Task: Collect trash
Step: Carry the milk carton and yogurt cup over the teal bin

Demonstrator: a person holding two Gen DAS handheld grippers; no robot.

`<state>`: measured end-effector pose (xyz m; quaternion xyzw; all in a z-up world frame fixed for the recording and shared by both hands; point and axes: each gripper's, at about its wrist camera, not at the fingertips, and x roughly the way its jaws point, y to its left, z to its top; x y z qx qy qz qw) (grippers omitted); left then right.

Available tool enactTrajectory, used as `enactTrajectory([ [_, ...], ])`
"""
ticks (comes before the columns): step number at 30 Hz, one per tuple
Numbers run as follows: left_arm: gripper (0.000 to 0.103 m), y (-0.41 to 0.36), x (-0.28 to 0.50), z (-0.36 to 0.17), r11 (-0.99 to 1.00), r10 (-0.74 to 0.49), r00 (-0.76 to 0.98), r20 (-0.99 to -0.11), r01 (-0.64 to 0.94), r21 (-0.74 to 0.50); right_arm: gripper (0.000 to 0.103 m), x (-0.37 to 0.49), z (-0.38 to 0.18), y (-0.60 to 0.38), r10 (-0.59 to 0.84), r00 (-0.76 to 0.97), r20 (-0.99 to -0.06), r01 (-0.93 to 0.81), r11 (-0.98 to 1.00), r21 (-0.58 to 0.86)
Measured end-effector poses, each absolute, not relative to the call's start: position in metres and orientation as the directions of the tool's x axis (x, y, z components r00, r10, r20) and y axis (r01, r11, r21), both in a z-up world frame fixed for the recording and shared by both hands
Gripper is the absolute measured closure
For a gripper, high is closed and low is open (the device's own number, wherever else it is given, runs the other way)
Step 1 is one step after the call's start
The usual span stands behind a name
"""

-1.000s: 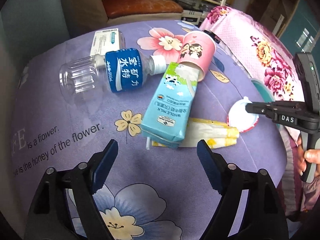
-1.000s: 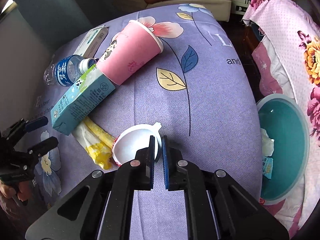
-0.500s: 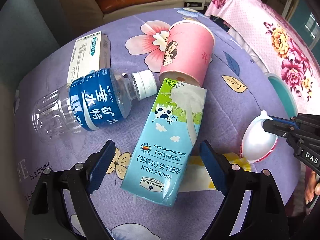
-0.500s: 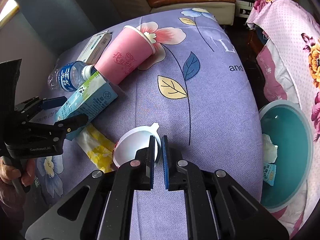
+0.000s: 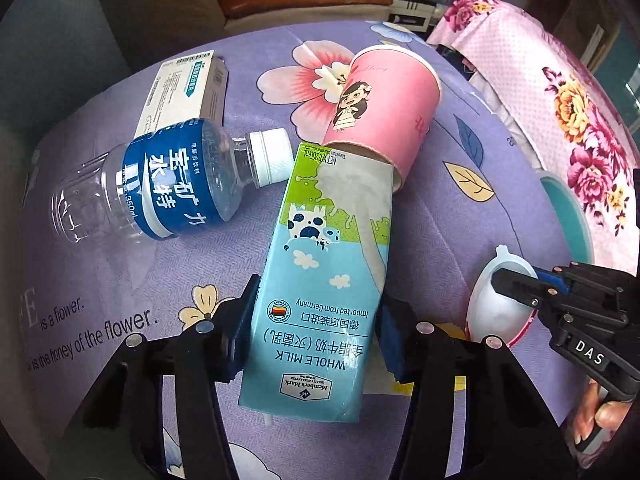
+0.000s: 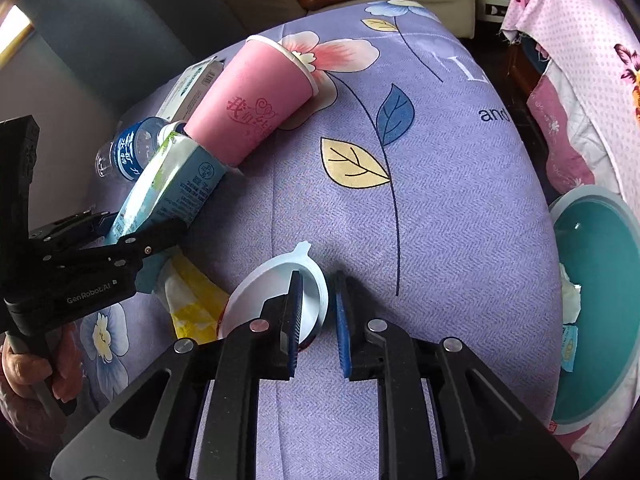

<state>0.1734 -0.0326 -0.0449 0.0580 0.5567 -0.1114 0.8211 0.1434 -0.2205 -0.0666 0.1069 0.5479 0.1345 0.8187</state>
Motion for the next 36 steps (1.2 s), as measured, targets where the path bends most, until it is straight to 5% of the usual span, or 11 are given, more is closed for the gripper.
enactTrajectory([
  [14,0.049,-0.065,0.128,-0.015,0.951,-0.178,0.383,-0.906,0.305,-0.058,0.093,0.107,-0.020,-0.280,0.273,0.505,-0.819,-0.019,0.952,0.306],
  [36,0.049,-0.251,0.100,-0.022,0.843,-0.250,0.310,-0.917,0.537,-0.048,0.093,0.023,-0.002,-0.442,0.101,0.612,-0.784,0.230,0.926,0.299],
])
